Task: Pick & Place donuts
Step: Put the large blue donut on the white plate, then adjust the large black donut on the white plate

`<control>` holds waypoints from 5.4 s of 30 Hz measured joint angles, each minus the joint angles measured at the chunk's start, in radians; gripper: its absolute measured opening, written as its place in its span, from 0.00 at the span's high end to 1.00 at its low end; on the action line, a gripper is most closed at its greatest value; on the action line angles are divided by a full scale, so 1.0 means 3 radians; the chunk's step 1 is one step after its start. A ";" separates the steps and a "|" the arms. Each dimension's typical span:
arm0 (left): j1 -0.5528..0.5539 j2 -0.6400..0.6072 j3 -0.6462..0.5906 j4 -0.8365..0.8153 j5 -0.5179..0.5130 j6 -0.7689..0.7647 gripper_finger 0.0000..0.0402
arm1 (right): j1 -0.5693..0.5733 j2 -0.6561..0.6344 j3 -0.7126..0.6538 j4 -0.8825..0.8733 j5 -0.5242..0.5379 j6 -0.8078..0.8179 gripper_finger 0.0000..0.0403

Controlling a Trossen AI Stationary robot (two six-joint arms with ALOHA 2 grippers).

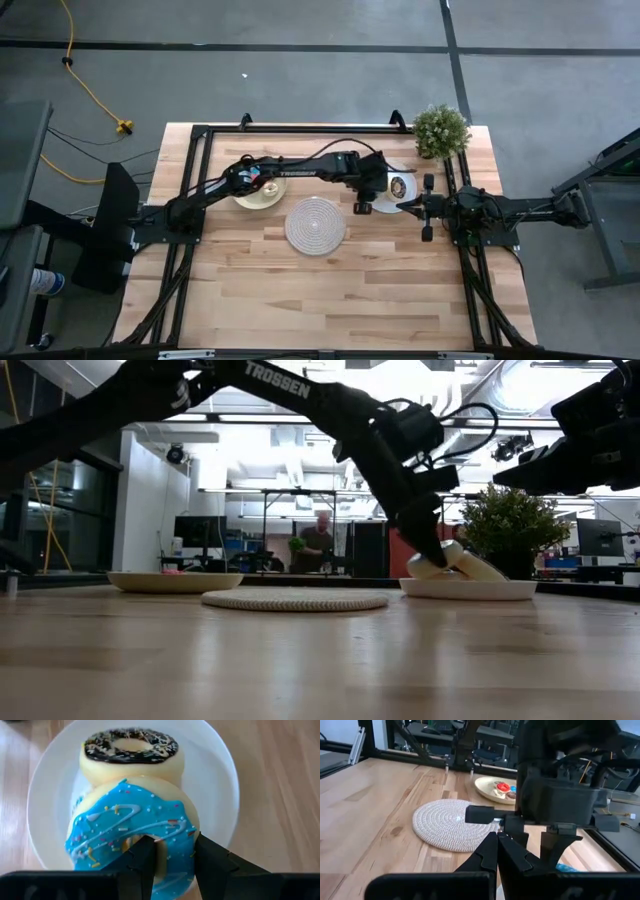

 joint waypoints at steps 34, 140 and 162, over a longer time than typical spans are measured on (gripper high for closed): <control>-0.0036 0.0011 0.0001 -0.0115 0.0044 0.0003 0.41 | 0.0001 0.0015 0.0000 0.0000 0.0005 -0.0001 1.00; -0.0358 -0.0784 0.0000 -0.0641 -0.0232 -0.0070 0.41 | 0.0001 0.0014 0.0000 -0.0001 0.0004 -0.0001 1.00; -0.0815 -0.1586 -0.0001 -0.2040 0.0604 -0.0814 0.41 | 0.0000 0.0014 0.0000 0.0000 0.0005 0.0000 1.00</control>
